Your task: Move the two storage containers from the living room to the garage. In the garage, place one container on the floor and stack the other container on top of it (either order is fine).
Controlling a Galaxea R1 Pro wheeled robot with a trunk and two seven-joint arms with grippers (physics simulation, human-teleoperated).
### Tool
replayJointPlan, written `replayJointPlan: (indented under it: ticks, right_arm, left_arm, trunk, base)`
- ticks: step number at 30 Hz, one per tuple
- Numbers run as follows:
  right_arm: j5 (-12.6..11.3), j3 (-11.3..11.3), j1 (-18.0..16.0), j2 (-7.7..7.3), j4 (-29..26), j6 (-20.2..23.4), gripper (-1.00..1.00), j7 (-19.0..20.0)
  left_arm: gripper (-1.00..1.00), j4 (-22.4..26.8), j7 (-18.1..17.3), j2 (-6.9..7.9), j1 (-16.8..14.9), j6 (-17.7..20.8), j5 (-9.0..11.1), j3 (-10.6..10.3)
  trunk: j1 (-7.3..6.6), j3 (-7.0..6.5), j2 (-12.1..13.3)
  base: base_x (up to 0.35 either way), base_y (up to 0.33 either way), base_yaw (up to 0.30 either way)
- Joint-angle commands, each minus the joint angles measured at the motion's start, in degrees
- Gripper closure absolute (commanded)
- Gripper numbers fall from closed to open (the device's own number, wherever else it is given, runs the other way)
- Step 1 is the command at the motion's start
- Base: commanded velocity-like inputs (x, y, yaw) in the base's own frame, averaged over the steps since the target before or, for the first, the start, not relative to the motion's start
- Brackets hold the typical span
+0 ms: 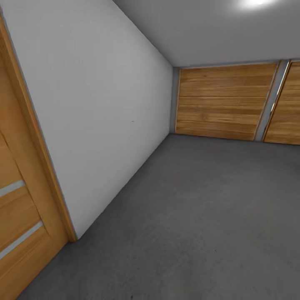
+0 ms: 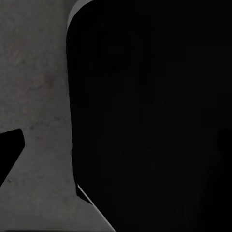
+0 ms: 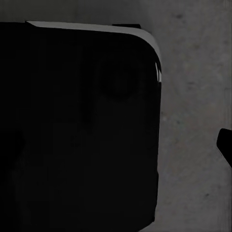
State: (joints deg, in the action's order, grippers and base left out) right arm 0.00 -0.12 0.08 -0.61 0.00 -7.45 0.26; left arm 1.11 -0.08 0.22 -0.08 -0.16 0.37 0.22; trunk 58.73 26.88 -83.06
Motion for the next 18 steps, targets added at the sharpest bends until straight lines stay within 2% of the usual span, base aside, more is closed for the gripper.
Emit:
replayJointPlan:
  ticks: [1, 18]
  right_arm:
    - [-0.1, -0.06, 0.01, -0.04, 0.02, -0.23, -1.0, 0.02]
    - [-0.35, -0.13, 0.01, -0.25, 0.09, -0.29, -1.0, -0.05]
  left_arm:
    - [-1.0, 0.04, -0.01, -0.11, -0.01, -0.02, -0.04, -0.01]
    - [-1.0, 0.05, -0.01, -0.37, -0.01, -0.12, 0.3, 0.18]
  trunk:
    - [0.0, 0.03, -0.02]
    - [0.0, -0.37, -0.02]
  base:
    - [0.0, 0.0, 0.299]
    - [0.0, 0.0, 0.296]
